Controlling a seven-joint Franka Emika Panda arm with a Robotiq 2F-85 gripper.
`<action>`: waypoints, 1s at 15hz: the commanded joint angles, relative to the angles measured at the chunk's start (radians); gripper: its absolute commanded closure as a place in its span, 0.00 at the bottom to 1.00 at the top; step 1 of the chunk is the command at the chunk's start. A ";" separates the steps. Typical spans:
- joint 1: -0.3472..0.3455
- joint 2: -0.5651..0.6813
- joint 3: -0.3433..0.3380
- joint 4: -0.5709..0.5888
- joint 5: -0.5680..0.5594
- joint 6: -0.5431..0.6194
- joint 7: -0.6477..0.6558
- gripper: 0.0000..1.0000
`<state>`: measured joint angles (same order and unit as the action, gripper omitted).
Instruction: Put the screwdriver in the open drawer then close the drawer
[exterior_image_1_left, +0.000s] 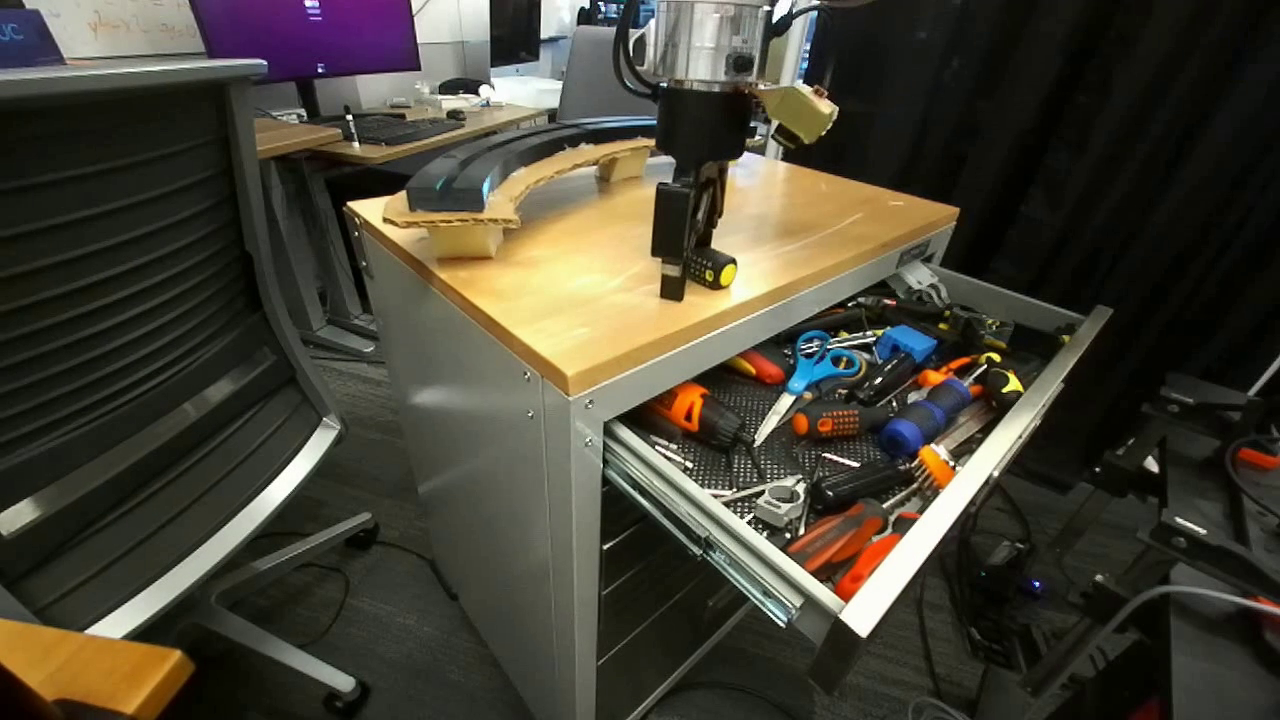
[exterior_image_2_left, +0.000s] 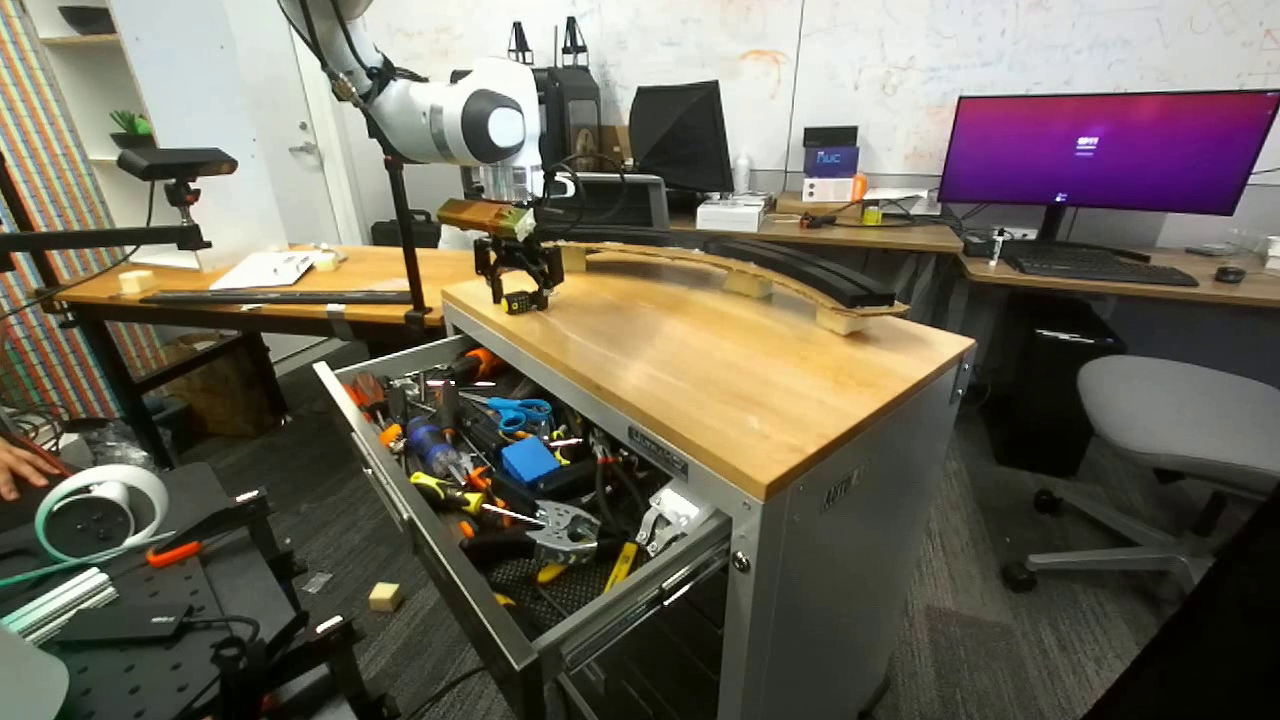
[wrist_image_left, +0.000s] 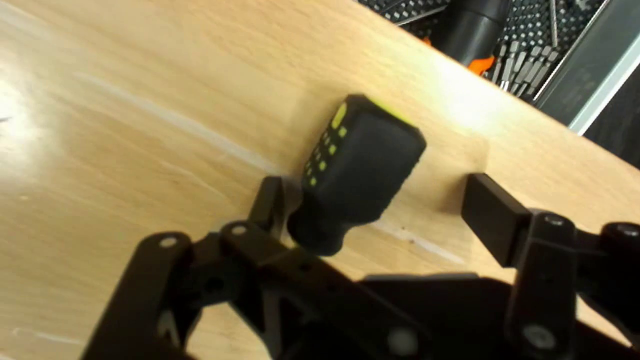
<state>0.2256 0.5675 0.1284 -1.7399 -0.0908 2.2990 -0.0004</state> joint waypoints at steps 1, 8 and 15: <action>0.049 0.014 -0.042 0.021 -0.055 0.040 0.115 0.41; 0.034 -0.019 -0.053 0.007 -0.110 -0.127 0.063 0.92; -0.058 -0.092 -0.002 -0.095 -0.106 -0.255 -0.287 0.87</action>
<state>0.2086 0.5240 0.1037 -1.7470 -0.1785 2.0737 -0.1554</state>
